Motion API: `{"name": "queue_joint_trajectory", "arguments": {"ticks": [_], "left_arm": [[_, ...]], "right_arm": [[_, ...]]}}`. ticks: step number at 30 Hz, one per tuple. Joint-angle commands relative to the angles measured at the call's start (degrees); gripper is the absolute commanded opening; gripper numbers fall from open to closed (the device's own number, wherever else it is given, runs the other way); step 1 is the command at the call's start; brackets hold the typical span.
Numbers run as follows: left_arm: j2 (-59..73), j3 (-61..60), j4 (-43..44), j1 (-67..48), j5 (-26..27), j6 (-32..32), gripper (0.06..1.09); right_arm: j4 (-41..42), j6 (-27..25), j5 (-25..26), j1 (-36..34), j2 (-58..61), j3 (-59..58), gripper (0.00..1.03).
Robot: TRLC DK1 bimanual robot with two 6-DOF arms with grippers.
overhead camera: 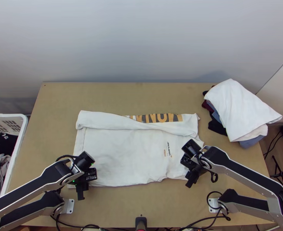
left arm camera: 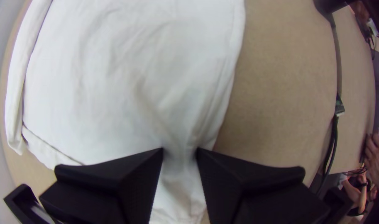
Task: Fold the t-shirt
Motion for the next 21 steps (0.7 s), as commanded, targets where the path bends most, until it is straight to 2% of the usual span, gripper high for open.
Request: {"name": "queue_joint_trajectory", "arguments": {"ticks": [1,3,6,12,15,17,21], "left_arm": [[-0.7,-0.7,1.4,0.0,0.0,0.0,0.32],[-1.2,-0.4,1.4,0.8,0.0,0.3,0.29],[-1.9,-0.7,2.8,2.9,0.1,1.2,0.1],[-1.8,-0.4,3.0,10.8,3.2,7.0,0.1],[-1.8,2.4,2.1,16.4,5.4,9.0,0.1],[-1.3,5.3,0.5,20.4,8.2,10.5,0.1],[-0.5,9.9,-1.3,25.4,10.2,11.8,0.1]], "right_arm": [[1.0,-0.6,0.0,-0.6,-0.3,-0.2,0.24],[1.2,-1.1,-0.1,-1.2,-0.6,-0.1,0.18],[1.7,-2.1,-1.4,-2.6,-0.7,-0.4,0.05],[0.9,-3.6,-4.3,-7.6,-0.9,0.4,0.03],[-2.7,-4.3,-7.2,-9.4,-2.5,2.7,0.03],[-5.4,-4.3,-8.0,-9.3,-4.2,4.9,0.04],[-10.1,-4.2,-9.4,-9.0,-6.7,10.4,0.04]]}}
